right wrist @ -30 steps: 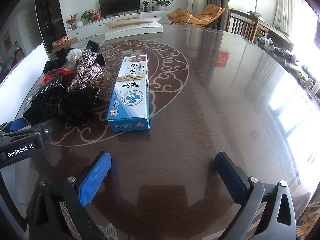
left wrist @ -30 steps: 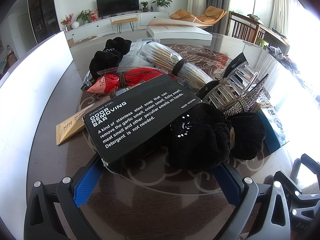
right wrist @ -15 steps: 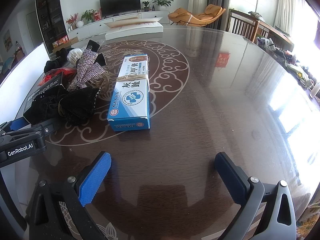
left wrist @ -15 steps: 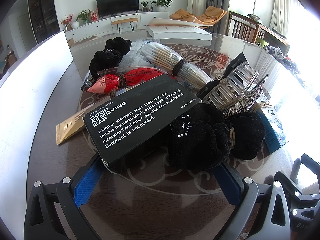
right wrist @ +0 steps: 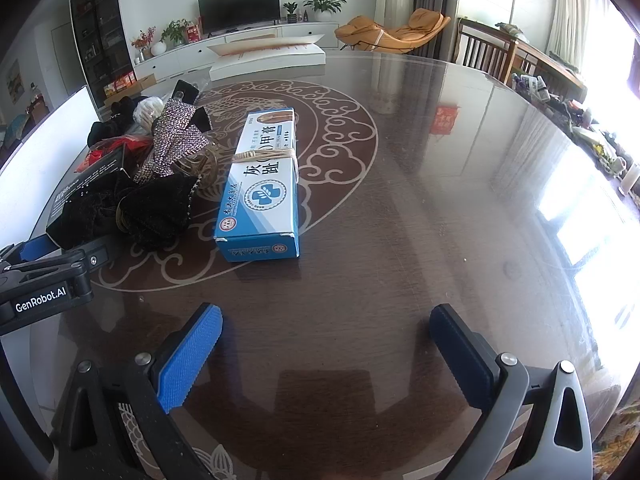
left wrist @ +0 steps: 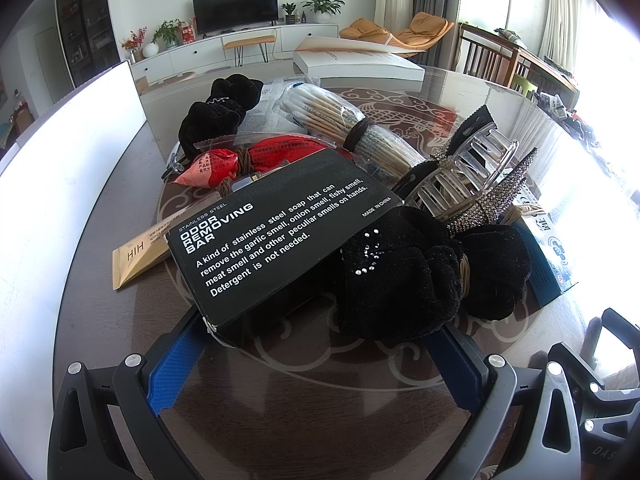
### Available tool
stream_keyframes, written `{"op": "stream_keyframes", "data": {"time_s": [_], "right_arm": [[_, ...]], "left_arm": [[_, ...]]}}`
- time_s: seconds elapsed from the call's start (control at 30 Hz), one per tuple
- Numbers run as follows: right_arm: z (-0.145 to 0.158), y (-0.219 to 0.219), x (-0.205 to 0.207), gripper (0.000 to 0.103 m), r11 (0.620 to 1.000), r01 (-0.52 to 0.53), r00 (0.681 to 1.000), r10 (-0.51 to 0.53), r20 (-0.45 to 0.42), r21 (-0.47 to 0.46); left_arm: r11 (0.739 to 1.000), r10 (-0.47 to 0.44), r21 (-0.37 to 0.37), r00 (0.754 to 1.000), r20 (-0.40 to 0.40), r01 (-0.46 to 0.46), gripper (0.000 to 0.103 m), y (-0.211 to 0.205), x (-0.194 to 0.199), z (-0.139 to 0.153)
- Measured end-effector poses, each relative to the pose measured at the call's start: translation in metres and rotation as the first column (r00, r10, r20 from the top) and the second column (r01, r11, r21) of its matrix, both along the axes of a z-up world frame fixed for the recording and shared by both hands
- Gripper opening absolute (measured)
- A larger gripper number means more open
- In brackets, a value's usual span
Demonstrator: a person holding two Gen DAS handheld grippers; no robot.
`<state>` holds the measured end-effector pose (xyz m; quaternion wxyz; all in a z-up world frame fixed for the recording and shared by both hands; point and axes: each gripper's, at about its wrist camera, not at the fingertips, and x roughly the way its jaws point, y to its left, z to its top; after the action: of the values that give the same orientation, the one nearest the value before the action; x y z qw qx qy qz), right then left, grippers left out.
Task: Organize objects
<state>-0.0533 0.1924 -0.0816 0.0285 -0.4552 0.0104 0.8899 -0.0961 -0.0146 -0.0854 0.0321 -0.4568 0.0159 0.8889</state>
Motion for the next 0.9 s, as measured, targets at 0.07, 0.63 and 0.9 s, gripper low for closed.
{"op": "stream_keyframes", "data": {"time_s": [0.07,0.63,0.9], "right_arm": [[0.0000,0.0000,0.0000,0.103,1.000,0.000,1.000,0.000,0.000,0.000],[0.0000,0.0026,0.0011,0.103,1.000,0.011,1.000,-0.011,-0.001,0.000],[0.0000,0.0026,0.0010,0.103,1.000,0.011,1.000,-0.011,-0.001,0.001]], "left_arm": [[1.000,0.000,0.000,1.000,0.000,0.000,0.103,0.0001,0.0001,-0.0001],[1.000,-0.001,0.000,1.000,0.000,0.001,0.103,0.0000,0.0001,0.0000],[1.000,-0.001,0.000,1.000,0.000,0.001,0.103,0.0000,0.0002,-0.0001]]}}
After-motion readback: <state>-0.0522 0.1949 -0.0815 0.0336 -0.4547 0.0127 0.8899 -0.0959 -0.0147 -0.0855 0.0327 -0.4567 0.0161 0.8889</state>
